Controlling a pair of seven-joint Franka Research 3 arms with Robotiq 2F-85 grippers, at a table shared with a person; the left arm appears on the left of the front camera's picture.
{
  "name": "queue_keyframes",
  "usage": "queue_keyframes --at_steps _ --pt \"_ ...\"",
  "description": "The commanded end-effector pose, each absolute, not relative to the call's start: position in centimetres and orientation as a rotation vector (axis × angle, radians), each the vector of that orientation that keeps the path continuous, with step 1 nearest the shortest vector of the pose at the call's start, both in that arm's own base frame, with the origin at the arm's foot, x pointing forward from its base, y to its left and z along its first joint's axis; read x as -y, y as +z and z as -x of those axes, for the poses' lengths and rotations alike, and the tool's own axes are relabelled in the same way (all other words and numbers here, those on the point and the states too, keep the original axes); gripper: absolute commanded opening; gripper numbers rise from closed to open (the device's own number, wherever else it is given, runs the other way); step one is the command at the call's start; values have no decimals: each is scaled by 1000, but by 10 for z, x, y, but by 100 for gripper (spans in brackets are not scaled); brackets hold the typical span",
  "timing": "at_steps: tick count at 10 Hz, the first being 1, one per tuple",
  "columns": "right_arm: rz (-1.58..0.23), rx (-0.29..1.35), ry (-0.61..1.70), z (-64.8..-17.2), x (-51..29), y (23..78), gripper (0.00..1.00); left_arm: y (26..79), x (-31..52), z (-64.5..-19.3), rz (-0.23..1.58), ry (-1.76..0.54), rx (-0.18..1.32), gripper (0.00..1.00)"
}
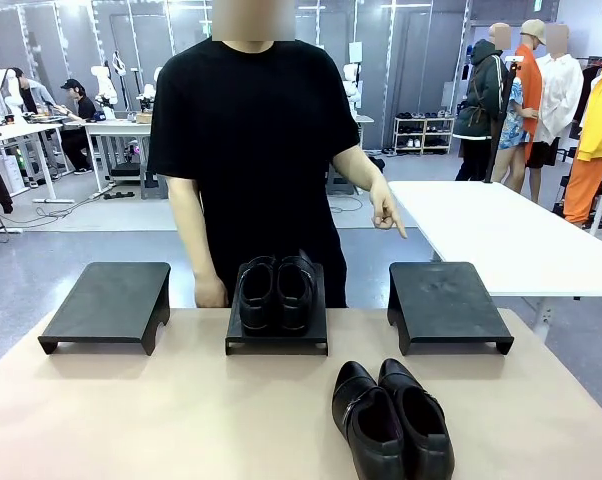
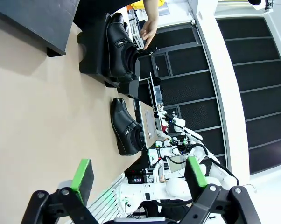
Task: Place the shoes on the stand as instructed by the person.
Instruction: Pick up another pair of Shoes and place it on the Shoes Stand indicated by the person.
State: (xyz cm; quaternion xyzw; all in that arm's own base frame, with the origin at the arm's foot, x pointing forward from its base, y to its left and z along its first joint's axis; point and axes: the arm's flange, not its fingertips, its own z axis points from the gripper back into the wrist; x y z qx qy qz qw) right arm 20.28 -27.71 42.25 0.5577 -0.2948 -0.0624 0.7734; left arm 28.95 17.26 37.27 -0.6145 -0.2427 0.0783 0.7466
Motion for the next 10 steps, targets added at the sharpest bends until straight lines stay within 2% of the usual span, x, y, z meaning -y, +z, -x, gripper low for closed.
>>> queue_keyframes --at_steps 1,4,6,10 --pt "-1212 646 -132 -202 278 424 100 374 -173 -290 1370 180 532 100" --pt "-1208 639 -135 -203 277 422 100 374 -173 -290 1370 180 532 100" --pt "-1162 549 -34 -211 254 468 100 374 -173 -290 1370 180 532 100" --pt "-939 290 217 -255 130 539 100 374 -173 -290 1370 180 532 100"
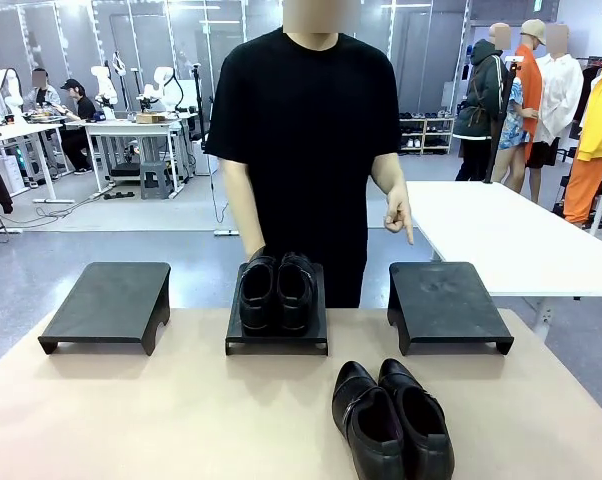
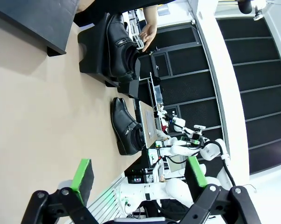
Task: Place the shoes on the stand as instructed by the person.
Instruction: Pick up another pair of Shoes and place it on the Shoes Stand indicated by the person.
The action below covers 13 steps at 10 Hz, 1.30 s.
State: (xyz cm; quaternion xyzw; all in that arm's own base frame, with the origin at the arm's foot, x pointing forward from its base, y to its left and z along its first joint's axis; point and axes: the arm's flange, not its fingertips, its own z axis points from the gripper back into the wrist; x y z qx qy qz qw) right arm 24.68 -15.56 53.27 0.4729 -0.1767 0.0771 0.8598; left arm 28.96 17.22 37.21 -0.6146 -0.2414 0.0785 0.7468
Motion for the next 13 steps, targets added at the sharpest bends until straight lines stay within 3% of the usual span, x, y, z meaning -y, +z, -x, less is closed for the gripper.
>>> queue_keyframes --at_steps 1,5,13 --pt "-889 240 254 -261 95 546 100 374 -173 -290 1370 180 532 100" --pt "-722 123 252 -253 -11 535 100 374 -173 -290 1370 180 532 100" --pt "-397 225 148 -276 -124 442 100 374 -173 -290 1370 180 532 100"
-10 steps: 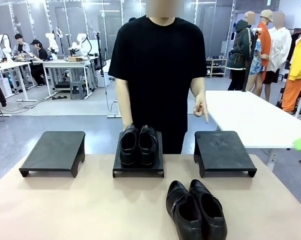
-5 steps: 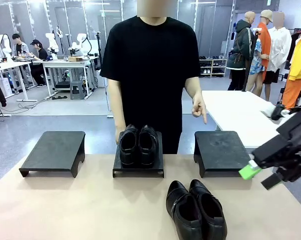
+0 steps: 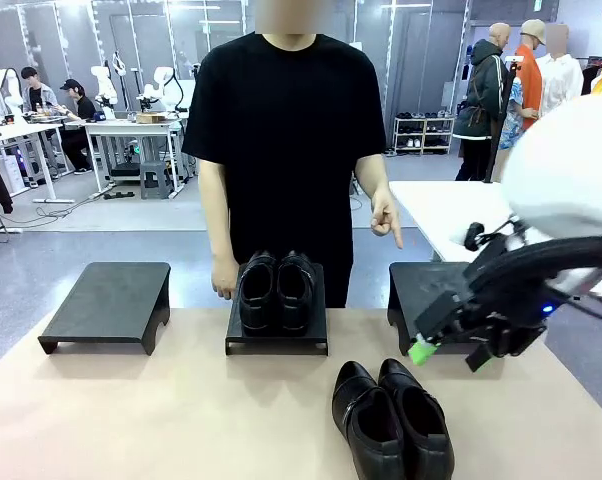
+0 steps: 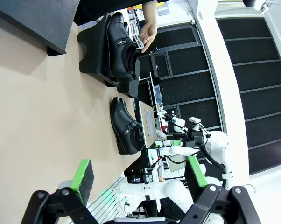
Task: Place the shoes on the stand as instructed by the person.
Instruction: Pick up another pair of Shoes and place it on the Shoes Stand indicated by the person.
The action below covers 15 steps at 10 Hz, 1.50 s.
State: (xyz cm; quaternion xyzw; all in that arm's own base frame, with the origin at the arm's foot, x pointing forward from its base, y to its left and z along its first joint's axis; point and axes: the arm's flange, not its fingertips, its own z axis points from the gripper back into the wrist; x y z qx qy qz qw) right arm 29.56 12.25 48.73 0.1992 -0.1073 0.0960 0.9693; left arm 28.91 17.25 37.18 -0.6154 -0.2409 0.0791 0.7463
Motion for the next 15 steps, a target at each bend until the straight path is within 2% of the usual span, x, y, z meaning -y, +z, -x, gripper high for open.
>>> queue_keyframes --at_steps 1,7,15 --pt "-393 208 159 -278 -131 431 100 374 -173 -290 1370 180 532 100" --pt "-358 123 199 -291 -147 368 100 374 -173 -290 1370 180 532 100" --pt "-317 113 243 -318 -156 341 100 374 -173 -290 1370 180 532 100"
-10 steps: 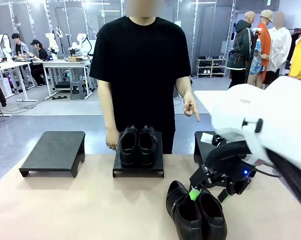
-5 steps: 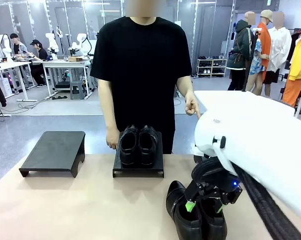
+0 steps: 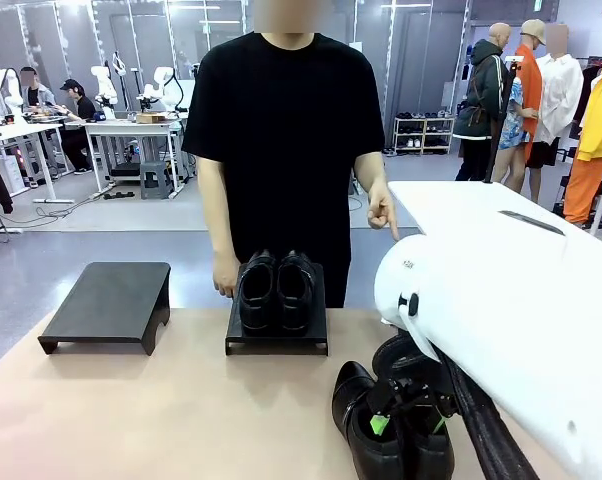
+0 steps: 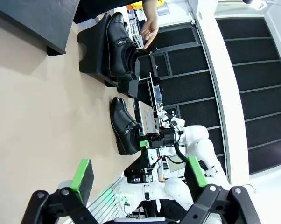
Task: Place the shoes on the stand as instructed by the person.
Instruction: Pick up another pair of Shoes and place it on the Shoes Stand indicated by the person.
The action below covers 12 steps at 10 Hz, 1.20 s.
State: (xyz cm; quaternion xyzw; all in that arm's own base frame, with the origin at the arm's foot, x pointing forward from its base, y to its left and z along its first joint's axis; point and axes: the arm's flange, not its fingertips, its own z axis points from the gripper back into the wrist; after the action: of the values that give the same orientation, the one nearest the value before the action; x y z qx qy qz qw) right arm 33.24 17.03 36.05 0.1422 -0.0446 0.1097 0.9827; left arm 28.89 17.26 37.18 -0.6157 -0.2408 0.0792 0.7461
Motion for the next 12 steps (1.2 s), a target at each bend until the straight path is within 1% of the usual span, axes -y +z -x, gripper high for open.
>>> queue_keyframes --at_steps 1,3,4,5,6,7,8,10,11,12 --pt "-321 100 247 -320 -158 336 100 374 -173 -290 1370 180 532 100" --pt "-302 87 259 -321 -161 327 100 374 -173 -290 1370 180 532 100" --pt "-290 87 267 -321 -163 325 91 374 -173 -290 1370 180 532 100" --pt "-276 90 281 -321 -165 322 74 374 -173 -290 1370 180 532 100" --pt "-257 95 296 -320 -167 320 46 374 -173 -290 1370 180 532 100" --pt "-248 97 306 -319 -168 318 15 374 -173 -290 1370 180 532 100" --pt "-248 100 310 -319 -169 317 0 374 -173 -290 1370 180 532 100" --pt "-247 101 308 -320 -170 318 0 374 -173 -290 1370 180 532 100" --pt "-249 105 305 -320 -169 320 4 374 -173 -290 1370 180 532 100" --pt "-251 107 298 -321 -170 321 0 374 -173 -290 1370 180 532 100"
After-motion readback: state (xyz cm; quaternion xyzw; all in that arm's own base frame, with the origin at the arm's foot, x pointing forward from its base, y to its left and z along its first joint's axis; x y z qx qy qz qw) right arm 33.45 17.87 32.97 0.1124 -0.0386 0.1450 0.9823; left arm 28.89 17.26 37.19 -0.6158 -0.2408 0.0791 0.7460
